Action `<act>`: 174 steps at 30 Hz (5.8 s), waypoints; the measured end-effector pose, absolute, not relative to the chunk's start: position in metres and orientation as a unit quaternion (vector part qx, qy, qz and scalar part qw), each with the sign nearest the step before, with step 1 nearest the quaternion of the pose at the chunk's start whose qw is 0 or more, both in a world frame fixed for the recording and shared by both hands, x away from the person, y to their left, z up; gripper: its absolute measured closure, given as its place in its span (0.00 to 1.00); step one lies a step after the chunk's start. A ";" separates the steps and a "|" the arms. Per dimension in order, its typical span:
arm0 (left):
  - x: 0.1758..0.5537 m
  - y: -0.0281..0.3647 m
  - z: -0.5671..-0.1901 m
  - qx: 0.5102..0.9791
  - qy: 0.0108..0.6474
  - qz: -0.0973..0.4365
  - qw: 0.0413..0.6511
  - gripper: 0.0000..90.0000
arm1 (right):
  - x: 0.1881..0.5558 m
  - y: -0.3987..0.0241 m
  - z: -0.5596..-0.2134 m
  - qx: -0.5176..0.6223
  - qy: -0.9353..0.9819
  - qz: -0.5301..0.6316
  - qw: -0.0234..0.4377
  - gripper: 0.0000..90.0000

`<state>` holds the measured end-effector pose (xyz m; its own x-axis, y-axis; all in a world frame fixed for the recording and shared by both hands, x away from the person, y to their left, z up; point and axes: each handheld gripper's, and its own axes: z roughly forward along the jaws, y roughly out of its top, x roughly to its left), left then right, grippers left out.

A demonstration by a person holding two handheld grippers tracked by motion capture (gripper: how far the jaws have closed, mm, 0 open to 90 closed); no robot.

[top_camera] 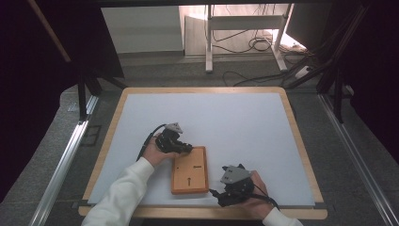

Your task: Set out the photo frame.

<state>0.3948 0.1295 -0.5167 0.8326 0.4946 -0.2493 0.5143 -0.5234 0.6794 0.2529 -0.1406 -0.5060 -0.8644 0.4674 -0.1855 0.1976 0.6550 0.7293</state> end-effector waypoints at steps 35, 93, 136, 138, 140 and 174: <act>0.399 0.131 -0.517 0.868 0.298 -0.027 0.397 0.94 | 0.238 -0.068 -0.530 0.078 0.901 0.285 0.316 0.18; 0.349 0.212 -0.517 0.806 0.382 0.069 0.447 0.51 | 0.259 -0.077 -0.477 0.042 0.883 0.300 0.359 0.63; 0.345 0.221 -0.517 0.803 0.392 0.099 0.438 0.48 | 0.320 -0.048 -0.418 0.006 0.913 0.305 0.270 0.77; 0.345 0.222 -0.517 0.803 0.392 0.099 0.438 0.48 | 0.318 -0.049 -0.416 0.008 0.912 0.312 0.265 0.77; 0.345 0.222 -0.516 0.802 0.392 0.100 0.439 0.48 | 0.315 -0.050 -0.414 0.004 0.912 0.315 0.263 0.77; 0.345 0.215 -0.519 0.812 0.385 0.099 0.428 0.48 | 0.352 -0.100 -0.408 0.107 0.895 0.394 0.177 0.66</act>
<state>0.3452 0.2154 -0.5189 0.6848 0.7088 -0.1693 0.5401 -0.3378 0.7708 0.3522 -0.0997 -0.4079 -0.9147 0.3303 -0.2328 0.0512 0.6662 0.7440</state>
